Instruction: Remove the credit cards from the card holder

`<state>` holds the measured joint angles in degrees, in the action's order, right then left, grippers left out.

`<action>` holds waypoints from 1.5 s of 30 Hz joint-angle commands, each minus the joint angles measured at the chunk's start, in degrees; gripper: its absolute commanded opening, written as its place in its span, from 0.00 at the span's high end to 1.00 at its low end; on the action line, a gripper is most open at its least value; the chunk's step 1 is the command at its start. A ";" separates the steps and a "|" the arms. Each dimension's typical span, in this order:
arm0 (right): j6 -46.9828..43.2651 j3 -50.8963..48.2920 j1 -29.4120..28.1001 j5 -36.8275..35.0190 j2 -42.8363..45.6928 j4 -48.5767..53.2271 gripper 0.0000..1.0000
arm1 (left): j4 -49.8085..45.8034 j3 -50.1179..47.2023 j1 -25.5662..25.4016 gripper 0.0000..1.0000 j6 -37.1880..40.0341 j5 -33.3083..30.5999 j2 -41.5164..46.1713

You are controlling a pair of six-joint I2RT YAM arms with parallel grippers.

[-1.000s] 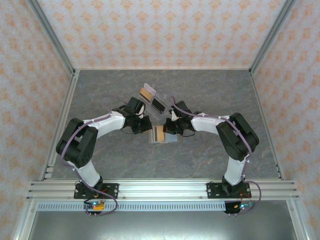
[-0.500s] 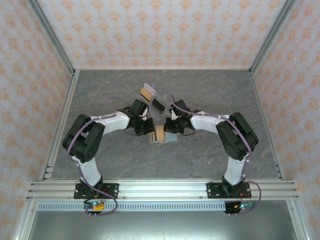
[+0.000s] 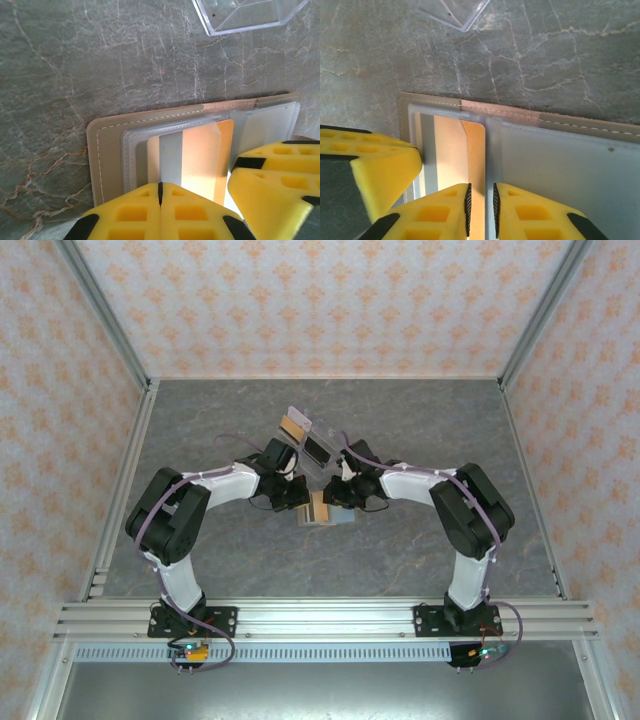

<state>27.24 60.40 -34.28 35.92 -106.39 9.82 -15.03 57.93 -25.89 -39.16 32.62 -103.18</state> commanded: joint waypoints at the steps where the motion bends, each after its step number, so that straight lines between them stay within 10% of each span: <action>1: 0.86 1.56 0.33 0.47 -1.76 -0.42 0.78 | -0.31 -0.71 -0.21 0.95 -0.48 -1.25 -1.06; 20: 2.04 0.45 0.31 2.48 -1.85 -3.68 0.91 | 0.30 -1.06 -0.20 0.93 -1.75 -1.33 -0.59; 28: 1.18 -3.12 1.49 -1.59 2.66 -3.89 1.00 | -0.99 -0.86 -0.20 0.75 -2.03 -2.69 2.58; 45: 0.21 -4.00 1.89 -1.07 4.14 -4.30 1.00 | 2.89 -1.33 -0.18 0.86 -2.06 1.38 3.32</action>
<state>28.62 56.29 -32.58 34.92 -102.98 5.96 -13.85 57.47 -25.89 -41.06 32.67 -102.37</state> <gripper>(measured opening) 0.044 0.142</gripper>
